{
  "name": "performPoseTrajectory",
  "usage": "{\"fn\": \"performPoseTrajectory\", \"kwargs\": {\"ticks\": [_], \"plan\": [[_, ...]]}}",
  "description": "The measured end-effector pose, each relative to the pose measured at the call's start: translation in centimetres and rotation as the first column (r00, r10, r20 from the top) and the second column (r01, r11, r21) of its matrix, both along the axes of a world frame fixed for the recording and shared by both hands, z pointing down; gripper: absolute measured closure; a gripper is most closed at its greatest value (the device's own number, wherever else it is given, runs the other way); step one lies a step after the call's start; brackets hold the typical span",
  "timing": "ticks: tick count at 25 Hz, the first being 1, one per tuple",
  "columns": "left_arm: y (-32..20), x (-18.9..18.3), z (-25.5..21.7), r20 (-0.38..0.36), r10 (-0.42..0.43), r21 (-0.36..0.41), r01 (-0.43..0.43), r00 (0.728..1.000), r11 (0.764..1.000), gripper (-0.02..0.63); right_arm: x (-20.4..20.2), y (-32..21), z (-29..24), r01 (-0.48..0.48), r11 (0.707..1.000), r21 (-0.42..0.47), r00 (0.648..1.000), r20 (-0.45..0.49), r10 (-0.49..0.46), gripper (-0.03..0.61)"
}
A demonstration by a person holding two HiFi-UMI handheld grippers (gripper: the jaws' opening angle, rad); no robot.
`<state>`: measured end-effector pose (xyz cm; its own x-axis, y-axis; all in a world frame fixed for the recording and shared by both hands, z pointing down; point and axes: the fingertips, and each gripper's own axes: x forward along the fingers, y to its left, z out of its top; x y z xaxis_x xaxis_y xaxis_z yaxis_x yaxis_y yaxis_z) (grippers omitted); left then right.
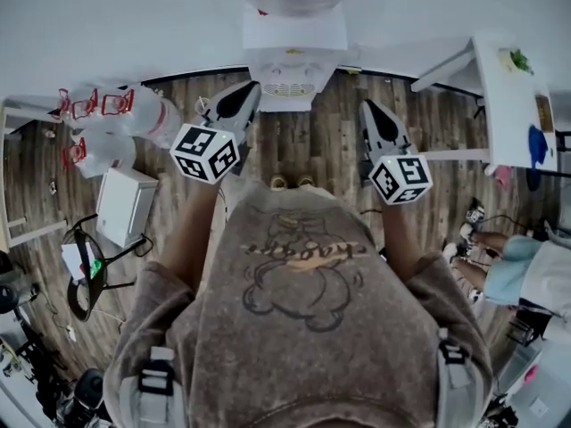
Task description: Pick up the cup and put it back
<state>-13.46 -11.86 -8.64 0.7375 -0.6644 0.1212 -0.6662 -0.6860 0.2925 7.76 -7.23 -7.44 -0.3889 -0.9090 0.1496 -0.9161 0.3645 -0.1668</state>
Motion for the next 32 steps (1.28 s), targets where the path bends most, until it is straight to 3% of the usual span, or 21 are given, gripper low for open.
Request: {"fn": "performPoseTrajectory", "kwargs": {"ticks": [7, 19, 32], "plan": [[1.5, 1.7, -0.1, 0.019, -0.022, 0.048, 0.021, 1.000, 0.999, 0.611, 1.2, 0.9, -0.5, -0.007, 0.999, 0.042, 1.000, -0.016, 0.008, 0.575], [2.5, 1.6, 5.9, 0.040, -0.113, 0.020, 0.112, 0.993, 0.993, 0.611, 1.5, 2.3, 5.4, -0.009, 0.999, -0.046, 1.000, -0.026, 0.008, 0.575], [1.7, 3.4, 5.1, 0.066, -0.094, 0.043, 0.092, 0.993, 0.995, 0.611, 2.0, 0.7, 5.5, 0.004, 0.999, -0.036, 1.000, -0.005, -0.004, 0.575]]}}
